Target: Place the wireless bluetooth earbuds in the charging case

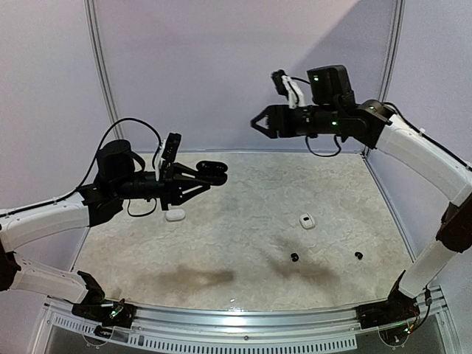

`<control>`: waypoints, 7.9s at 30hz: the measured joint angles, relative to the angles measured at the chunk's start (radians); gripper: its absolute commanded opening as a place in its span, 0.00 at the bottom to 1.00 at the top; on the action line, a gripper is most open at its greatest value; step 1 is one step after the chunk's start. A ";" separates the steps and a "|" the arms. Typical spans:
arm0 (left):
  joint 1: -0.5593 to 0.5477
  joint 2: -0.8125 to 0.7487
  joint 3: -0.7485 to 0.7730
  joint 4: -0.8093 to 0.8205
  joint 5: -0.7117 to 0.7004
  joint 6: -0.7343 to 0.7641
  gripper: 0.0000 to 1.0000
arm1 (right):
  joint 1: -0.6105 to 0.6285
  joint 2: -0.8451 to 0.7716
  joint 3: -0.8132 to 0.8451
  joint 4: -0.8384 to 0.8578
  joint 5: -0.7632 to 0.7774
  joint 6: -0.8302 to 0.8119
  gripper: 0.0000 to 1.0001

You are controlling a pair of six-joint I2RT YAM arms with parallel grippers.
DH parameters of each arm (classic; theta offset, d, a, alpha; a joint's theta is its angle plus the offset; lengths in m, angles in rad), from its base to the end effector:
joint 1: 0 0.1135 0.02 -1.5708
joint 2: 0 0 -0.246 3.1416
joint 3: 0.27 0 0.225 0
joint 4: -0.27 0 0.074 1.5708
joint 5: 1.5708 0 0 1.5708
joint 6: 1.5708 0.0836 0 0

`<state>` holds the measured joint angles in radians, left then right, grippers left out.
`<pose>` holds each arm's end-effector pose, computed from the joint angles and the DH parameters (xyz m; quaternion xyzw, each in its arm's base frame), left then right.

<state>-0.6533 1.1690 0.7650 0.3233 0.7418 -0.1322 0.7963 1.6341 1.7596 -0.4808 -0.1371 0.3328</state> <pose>0.1896 -0.2162 0.2989 0.4139 0.5986 -0.4880 0.4818 0.2647 0.2869 0.3911 -0.2262 0.7881 0.3523 0.4512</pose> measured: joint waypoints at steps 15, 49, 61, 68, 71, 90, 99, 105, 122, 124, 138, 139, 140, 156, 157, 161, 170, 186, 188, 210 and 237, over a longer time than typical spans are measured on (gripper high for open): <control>0.000 -0.030 -0.028 0.012 -0.012 0.008 0.00 | -0.360 -0.252 -0.776 -0.552 0.401 0.370 0.31; 0.000 -0.033 -0.028 0.016 0.004 0.016 0.00 | -0.475 -0.185 -1.027 -0.374 0.288 0.332 0.11; 0.000 -0.033 -0.028 0.018 0.006 0.020 0.00 | -0.460 -0.222 -1.048 -0.372 0.225 0.383 0.16; 0.000 -0.033 -0.029 0.024 0.006 0.021 0.00 | -0.430 -0.222 -1.051 -0.382 0.215 0.411 0.18; 0.000 -0.033 -0.029 0.024 0.006 0.024 0.00 | -0.428 -0.222 -1.055 -0.375 0.203 0.419 0.16; 0.000 -0.039 -0.041 0.032 0.006 0.026 0.00 | -0.375 -0.180 -1.027 -0.377 0.166 0.431 0.01; 0.000 -0.041 -0.042 0.033 0.006 0.026 0.00 | -0.246 -0.097 -0.947 -0.425 0.180 0.456 0.00; 0.000 -0.042 -0.045 0.037 0.006 0.026 0.00 | -0.213 -0.081 -0.933 -0.429 0.174 0.479 0.13; 0.000 -0.042 -0.045 0.039 0.006 0.026 0.00 | -0.110 -0.114 -0.961 -0.389 0.156 0.570 0.16; 0.000 -0.042 -0.045 0.039 0.006 0.026 0.00 | -0.095 -0.120 -0.968 -0.378 0.156 0.586 0.16; 0.000 -0.042 -0.045 0.039 0.006 0.026 0.00 | -0.063 -0.124 -0.985 -0.333 0.119 0.643 0.00; 0.000 -0.042 -0.045 0.039 0.006 0.026 0.00 | -0.061 -0.124 -0.982 -0.334 0.112 0.641 0.00; 0.000 -0.042 -0.045 0.039 0.006 0.026 0.00 | -0.058 -0.122 -0.977 -0.335 0.105 0.636 0.00; 0.000 -0.042 -0.045 0.039 0.006 0.031 0.00 | 0.068 -0.111 -0.827 -0.331 0.187 0.518 0.00; 0.000 -0.042 -0.045 0.039 0.006 0.031 0.00 | 0.080 -0.116 -0.809 -0.332 0.214 0.510 0.00; 0.000 -0.042 -0.049 0.043 -0.003 0.034 0.00 | 0.149 -0.114 -0.703 -0.359 0.350 0.460 0.00; 0.000 -0.048 -0.061 0.120 -0.086 0.047 0.00 | 0.318 -0.064 -0.232 -0.337 0.721 0.158 0.00; 0.000 -0.071 -0.061 0.186 -0.130 0.240 0.00 | 0.521 -0.037 -0.048 0.120 0.881 -0.614 0.00; 0.000 -0.071 -0.061 0.193 -0.123 0.242 0.00 | 0.521 -0.035 -0.044 0.135 0.867 -0.644 0.00; 0.000 -0.071 -0.059 0.209 -0.122 0.092 0.00 | 0.537 0.006 0.060 0.171 0.717 -0.779 0.00; 0.000 -0.079 -0.031 0.126 -0.159 0.001 0.00 | 0.559 0.254 0.230 0.111 0.776 -1.053 0.00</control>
<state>-0.6533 1.0904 0.7338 0.4496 0.5831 -0.1314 1.3552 1.8877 1.9892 -0.3695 0.6392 -0.7204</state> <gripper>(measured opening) 0.232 0.004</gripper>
